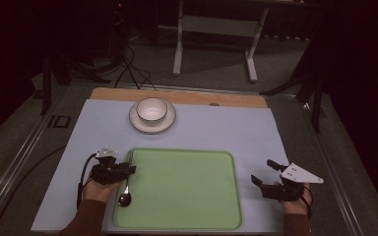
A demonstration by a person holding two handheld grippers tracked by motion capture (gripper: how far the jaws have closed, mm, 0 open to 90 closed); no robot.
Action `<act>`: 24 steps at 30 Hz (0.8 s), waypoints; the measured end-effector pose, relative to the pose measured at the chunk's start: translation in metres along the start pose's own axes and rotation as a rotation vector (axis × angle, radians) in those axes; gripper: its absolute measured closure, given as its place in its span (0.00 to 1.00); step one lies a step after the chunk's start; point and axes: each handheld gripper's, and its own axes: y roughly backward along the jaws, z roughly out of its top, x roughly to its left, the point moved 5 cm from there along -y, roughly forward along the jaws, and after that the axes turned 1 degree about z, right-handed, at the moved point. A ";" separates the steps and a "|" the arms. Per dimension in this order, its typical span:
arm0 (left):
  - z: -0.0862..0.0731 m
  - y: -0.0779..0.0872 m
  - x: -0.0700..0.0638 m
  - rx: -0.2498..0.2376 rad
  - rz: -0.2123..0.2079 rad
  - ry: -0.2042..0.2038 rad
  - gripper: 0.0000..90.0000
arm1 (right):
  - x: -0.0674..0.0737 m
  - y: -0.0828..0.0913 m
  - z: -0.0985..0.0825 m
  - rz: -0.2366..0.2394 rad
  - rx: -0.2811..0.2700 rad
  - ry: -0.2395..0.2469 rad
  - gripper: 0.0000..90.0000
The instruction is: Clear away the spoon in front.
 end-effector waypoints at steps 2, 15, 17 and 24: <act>0.001 0.001 0.001 -0.003 0.013 -0.007 0.65 | 0.000 0.000 0.000 0.000 0.001 0.002 0.17; -0.011 0.004 -0.015 0.090 0.031 -0.058 0.63 | 0.000 0.000 0.000 -0.003 0.005 0.007 0.17; -0.011 0.006 -0.018 0.078 0.046 -0.070 0.60 | 0.000 -0.001 0.000 -0.002 0.006 0.009 0.17; 0.005 0.001 -0.008 0.028 0.113 -0.170 0.47 | 0.001 -0.002 0.000 0.001 0.011 0.009 0.17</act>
